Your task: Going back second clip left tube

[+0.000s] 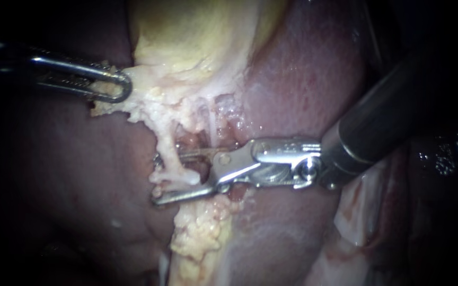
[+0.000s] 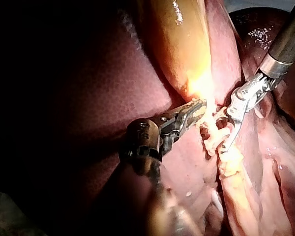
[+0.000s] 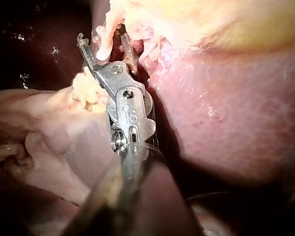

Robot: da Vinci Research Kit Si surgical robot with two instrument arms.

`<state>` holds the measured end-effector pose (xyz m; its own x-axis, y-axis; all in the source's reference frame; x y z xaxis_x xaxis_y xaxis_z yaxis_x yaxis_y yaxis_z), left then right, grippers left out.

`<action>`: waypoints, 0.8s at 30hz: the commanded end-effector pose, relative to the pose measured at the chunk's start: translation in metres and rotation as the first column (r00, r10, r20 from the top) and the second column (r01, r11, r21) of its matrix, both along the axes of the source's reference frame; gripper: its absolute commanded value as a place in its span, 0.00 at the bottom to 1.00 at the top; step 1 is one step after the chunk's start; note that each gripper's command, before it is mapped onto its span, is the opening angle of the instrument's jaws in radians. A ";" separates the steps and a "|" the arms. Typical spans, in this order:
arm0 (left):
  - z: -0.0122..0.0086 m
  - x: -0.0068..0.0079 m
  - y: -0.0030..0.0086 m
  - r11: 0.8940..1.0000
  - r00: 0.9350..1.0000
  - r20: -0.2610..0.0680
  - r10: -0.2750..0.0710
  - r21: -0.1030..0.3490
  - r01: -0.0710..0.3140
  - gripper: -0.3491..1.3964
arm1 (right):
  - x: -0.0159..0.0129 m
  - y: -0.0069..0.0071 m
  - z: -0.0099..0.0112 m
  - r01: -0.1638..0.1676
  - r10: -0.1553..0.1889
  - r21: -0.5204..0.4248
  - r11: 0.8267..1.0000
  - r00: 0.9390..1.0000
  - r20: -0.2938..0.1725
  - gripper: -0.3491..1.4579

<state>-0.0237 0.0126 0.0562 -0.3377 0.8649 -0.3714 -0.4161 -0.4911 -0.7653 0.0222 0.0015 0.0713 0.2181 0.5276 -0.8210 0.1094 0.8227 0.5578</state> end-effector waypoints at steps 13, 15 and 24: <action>0.0000 0.0002 0.0000 1.000 1.000 0.001 0.001 0.000 -0.001 0.00 | -0.0041 -0.0003 -0.0016 0.016 -0.019 -0.103 0.995 1.000 -0.021 0.47; 0.0000 0.0002 0.0000 1.000 1.000 0.001 0.001 0.000 -0.001 0.00 | -0.0059 -0.0004 -0.0024 0.010 -0.014 -0.151 0.988 1.000 -0.020 0.47; 0.0000 0.0002 0.0000 1.000 1.000 0.001 0.001 0.000 -0.001 0.00 | -0.0126 0.0000 -0.0075 0.141 -0.101 -0.257 0.956 0.981 0.164 0.47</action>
